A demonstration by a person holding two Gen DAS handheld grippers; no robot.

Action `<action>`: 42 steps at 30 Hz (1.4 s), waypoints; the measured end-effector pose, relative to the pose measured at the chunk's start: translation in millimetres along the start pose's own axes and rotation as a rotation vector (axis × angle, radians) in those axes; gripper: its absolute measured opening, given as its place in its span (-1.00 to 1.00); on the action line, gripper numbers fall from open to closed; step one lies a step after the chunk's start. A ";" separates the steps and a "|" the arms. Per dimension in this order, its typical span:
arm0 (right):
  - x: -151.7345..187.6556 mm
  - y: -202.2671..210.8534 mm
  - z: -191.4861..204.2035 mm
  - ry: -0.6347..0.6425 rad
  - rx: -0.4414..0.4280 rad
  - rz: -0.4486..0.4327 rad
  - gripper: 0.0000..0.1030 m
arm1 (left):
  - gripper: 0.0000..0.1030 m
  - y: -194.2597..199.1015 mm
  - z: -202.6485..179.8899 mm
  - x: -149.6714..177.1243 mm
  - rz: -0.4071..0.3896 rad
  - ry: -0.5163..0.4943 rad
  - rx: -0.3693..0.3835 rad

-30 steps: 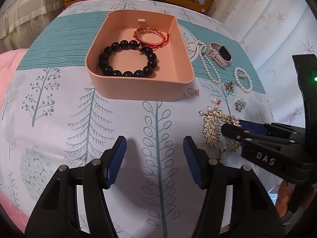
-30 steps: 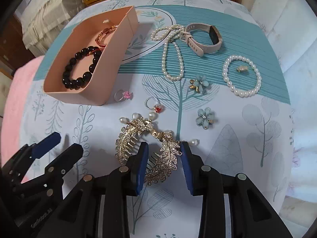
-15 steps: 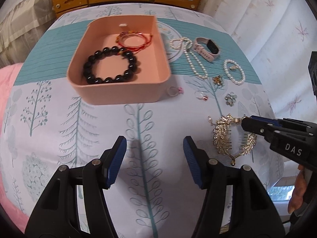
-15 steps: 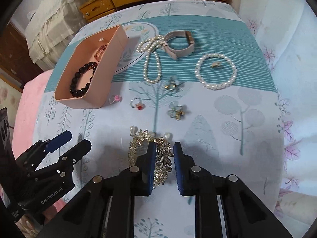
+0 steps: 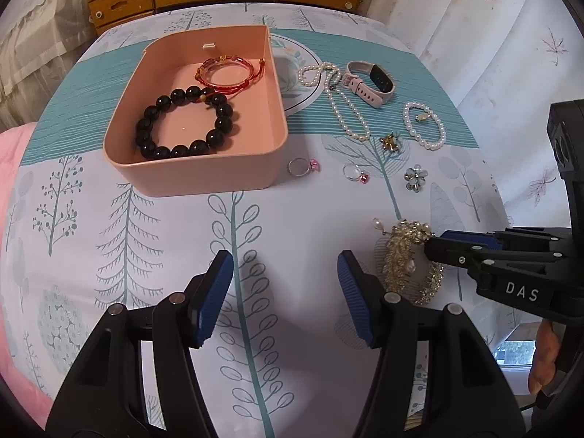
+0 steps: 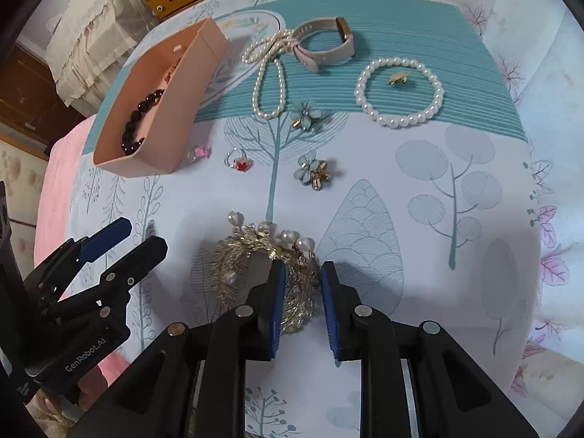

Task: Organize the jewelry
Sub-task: 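Grasp the pale flower brooch with the left tool while the right tool holds the hair comb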

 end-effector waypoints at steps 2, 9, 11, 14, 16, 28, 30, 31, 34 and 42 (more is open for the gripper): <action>-2.0 -1.2 1.7 0.007 -0.007 0.002 -0.30 | 0.10 -0.4 0.7 -0.5 -0.001 0.002 -0.002; -4.6 -6.1 24.6 0.123 0.112 0.000 -0.20 | 0.10 -2.5 3.4 -0.2 0.005 0.006 0.005; -3.2 -7.7 30.3 0.165 0.147 -0.003 -0.28 | 0.10 -2.6 5.0 -0.2 0.005 0.011 0.007; 0.4 -7.3 34.8 0.212 0.205 -0.016 -0.50 | 0.10 -2.2 7.6 -0.9 0.002 0.020 0.012; 1.9 -7.0 36.2 0.227 0.208 -0.027 -0.51 | 0.10 -2.2 9.6 -1.1 0.001 0.025 0.014; 11.7 24.8 25.6 0.217 0.208 -0.121 -0.53 | 0.10 4.0 1.6 -7.7 -0.018 -0.006 0.012; 14.4 32.2 17.2 0.197 0.213 -0.142 -0.53 | 0.10 4.3 -4.4 -10.5 -0.019 -0.019 0.014; 15.9 35.8 12.5 0.185 0.213 -0.152 -0.53 | 0.10 4.0 -9.4 -12.4 -0.017 -0.031 0.019; 21.2 43.1 -0.6 0.154 0.216 -0.178 -0.53 | 0.10 2.0 -26.1 -18.0 -0.013 -0.066 0.032; 36.3 53.5 -35.4 0.081 0.227 -0.211 -0.53 | 0.10 -15.5 -79.9 -37.9 0.024 -0.158 0.088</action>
Point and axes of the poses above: each gripper's, at about its wrist camera, not at the fingertips, and y roughly against the way its jaws point, z to its left, x to its underside, the point moved 4 cm from there along -y, roughly the way its jaws point, and after that the axes turned 6 degrees about y, right-handed, at the moved point
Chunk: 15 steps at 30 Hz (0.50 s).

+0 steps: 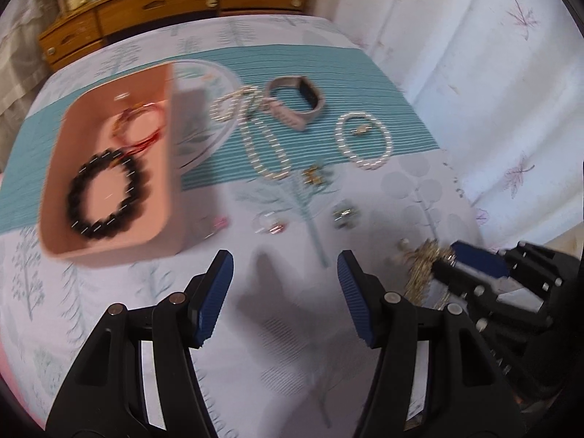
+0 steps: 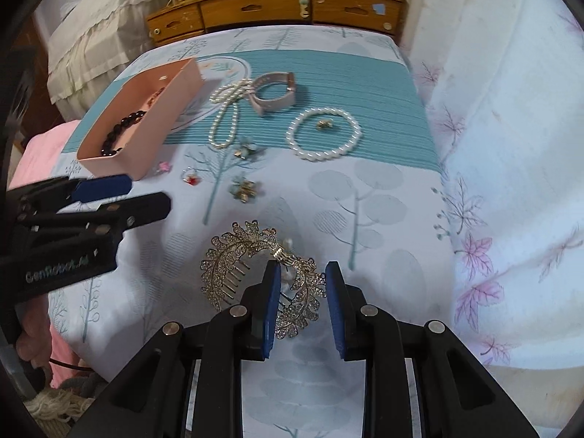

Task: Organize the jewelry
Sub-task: 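Grasp the pale flower brooch with the left tool while the right tool holds the hair comb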

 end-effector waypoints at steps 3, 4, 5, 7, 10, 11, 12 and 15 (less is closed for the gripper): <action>5.9 -1.3 -6.9 -0.015 -0.003 0.006 -0.53 | 0.10 -14.2 -14.2 -11.0 0.045 -0.016 0.017; 7.4 -1.8 -10.1 -0.023 -0.007 0.008 -0.53 | 0.10 -20.6 -18.6 -16.0 0.067 -0.013 0.023; 7.6 -3.0 -10.1 -0.026 -0.008 0.009 -0.53 | 0.10 -25.2 -22.0 -19.8 0.083 -0.010 0.030; 8.0 -4.4 -12.9 -0.031 -0.010 0.009 -0.53 | 0.10 -35.6 -28.3 -28.6 0.126 0.001 0.051; 6.9 -4.8 -13.9 -0.029 -0.016 0.004 -0.53 | 0.10 -47.8 -32.0 -35.9 0.171 0.020 0.065; 5.9 -5.1 -13.6 -0.029 -0.016 0.003 -0.53 | 0.10 -51.6 -32.7 -37.3 0.187 0.029 0.070; 5.4 -5.3 -13.6 -0.027 -0.018 0.001 -0.53 | 0.10 -54.4 -32.8 -38.1 0.198 0.034 0.072; 3.8 -7.3 -12.8 -0.026 -0.023 0.002 -0.53 | 0.08 -59.1 -36.4 -39.5 0.207 0.031 0.073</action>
Point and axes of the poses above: each gripper's, at about its wrist camera, not at the fingertips, and y roughly against the way its jaws point, z to its left, x to its underside, the point moved 4 cm from there along -y, roughly the way its jaws point, and after that the axes turned 6 degrees about y, right-handed, at the moved point
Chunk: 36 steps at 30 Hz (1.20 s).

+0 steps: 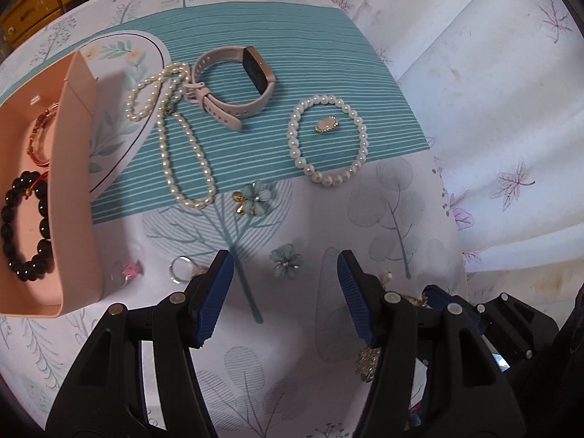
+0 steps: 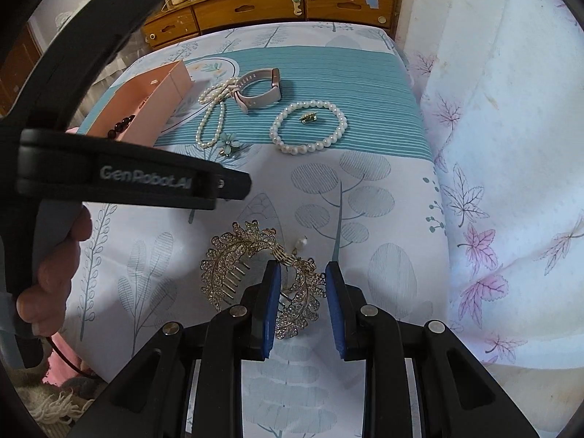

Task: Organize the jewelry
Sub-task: 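Grasp the pale flower brooch with the left tool while the right tool holds the hair comb, then carry the hair comb and brooch into the pink tray and release both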

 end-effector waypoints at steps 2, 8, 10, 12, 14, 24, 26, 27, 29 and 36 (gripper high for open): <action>-0.5 -1.4 0.5 0.001 -0.003 0.002 -0.53 | -0.03 -1.6 -2.2 -0.1 -0.006 -0.008 -0.018; -2.7 -4.9 2.7 0.008 -0.009 0.007 -0.53 | -0.67 -5.8 -9.9 -4.6 -0.022 -0.030 -0.051; -3.6 -5.2 2.2 0.007 -0.011 0.006 -0.53 | -0.70 -7.5 -11.4 -6.3 -0.021 -0.026 -0.048; -4.1 -5.2 2.1 0.007 -0.009 0.005 -0.53 | -0.71 -7.6 -10.1 -6.9 -0.022 -0.014 -0.035; -4.1 -4.9 2.0 0.003 -0.010 0.005 -0.53 | -0.71 -5.4 -7.5 -6.9 -0.023 0.002 -0.024; -16.3 12.9 11.3 0.034 -0.002 -0.029 -0.53 | -0.71 60.3 28.8 8.1 -0.145 0.033 -0.013; -23.1 17.8 17.0 0.045 -0.004 -0.043 -0.53 | -0.71 78.8 44.7 10.4 -0.177 0.053 -0.019; -28.6 21.3 21.6 0.054 -0.005 -0.052 -0.53 | -0.71 88.4 53.7 11.7 -0.196 0.063 -0.026; -40.1 26.8 31.2 0.071 -0.010 -0.070 -0.53 | -0.71 108.2 73.0 14.6 -0.241 0.085 -0.050; -100.0 46.5 75.1 0.114 -0.067 -0.135 -0.53 | -0.71 155.9 138.9 11.3 -0.342 0.199 -0.089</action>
Point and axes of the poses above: each gripper's, at about its wrist camera, not at the fingertips, and y roughly against the way its jaws point, z to its left, x to its underside, the point moved 4 cm from there along -y, roughly the way its jaws point, and after that the axes turned 6 degrees about y, right-handed, at the moved point
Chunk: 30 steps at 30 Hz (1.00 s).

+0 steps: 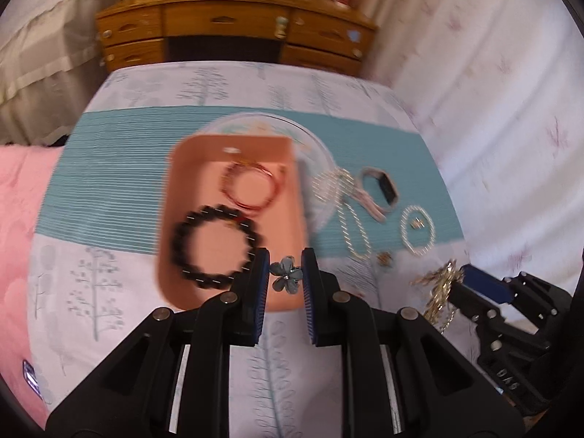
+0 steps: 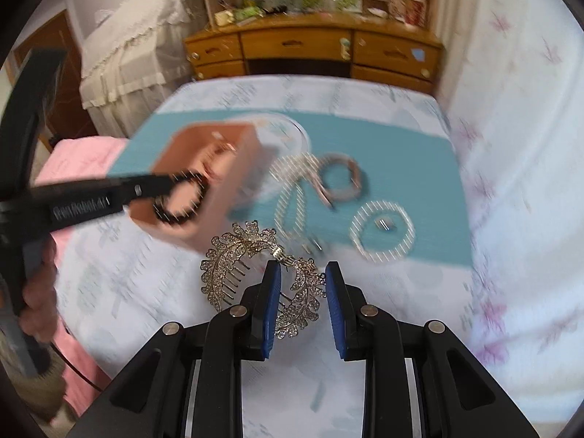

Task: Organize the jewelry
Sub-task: 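Carry the hair comb and brooch into the pink tray and release both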

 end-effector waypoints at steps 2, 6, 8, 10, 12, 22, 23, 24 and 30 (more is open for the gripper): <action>-28.7 -0.8 11.4 -0.003 -0.036 -0.020 -0.53 | -0.71 5.2 16.1 -7.9 -0.017 0.031 -0.002; -80.2 -10.4 28.3 -0.021 -0.075 -0.047 -0.53 | -0.71 4.3 31.0 -12.9 -0.030 0.056 -0.005; -107.0 -21.0 36.2 -0.041 -0.100 -0.048 -0.53 | -0.71 -2.1 33.8 -10.7 -0.031 0.063 -0.013; -133.9 -38.8 47.3 -0.054 -0.133 -0.034 -0.53 | -0.71 -10.9 40.1 -9.3 -0.024 0.077 -0.015; -151.8 -56.2 56.9 -0.056 -0.147 -0.016 -0.53 | -0.70 -23.8 45.5 -8.1 -0.005 0.096 -0.009; -180.1 -168.0 88.2 -0.040 -0.146 0.142 -0.52 | -0.70 -69.3 54.8 -3.5 0.067 0.112 -0.014; -177.9 -175.0 88.7 -0.036 -0.142 0.154 -0.52 | -0.71 -71.2 55.1 -3.4 0.068 0.109 -0.016; -175.5 -180.2 89.9 -0.030 -0.137 0.164 -0.52 | -0.71 -73.3 55.2 -3.0 0.070 0.105 -0.020; -169.2 -201.0 88.6 -0.040 -0.156 0.186 -0.40 | -0.69 -79.0 55.2 -2.7 0.090 0.102 -0.024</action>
Point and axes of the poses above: each gripper's, at about its wrist camera, not at the fingertips, and y roughly against the way its jaws point, z to its left, x to its underside, the point moved 4 cm from there along -y, roughly the way its jaws point, and after that the axes turned 6 degrees about y, right-handed, at the moved point
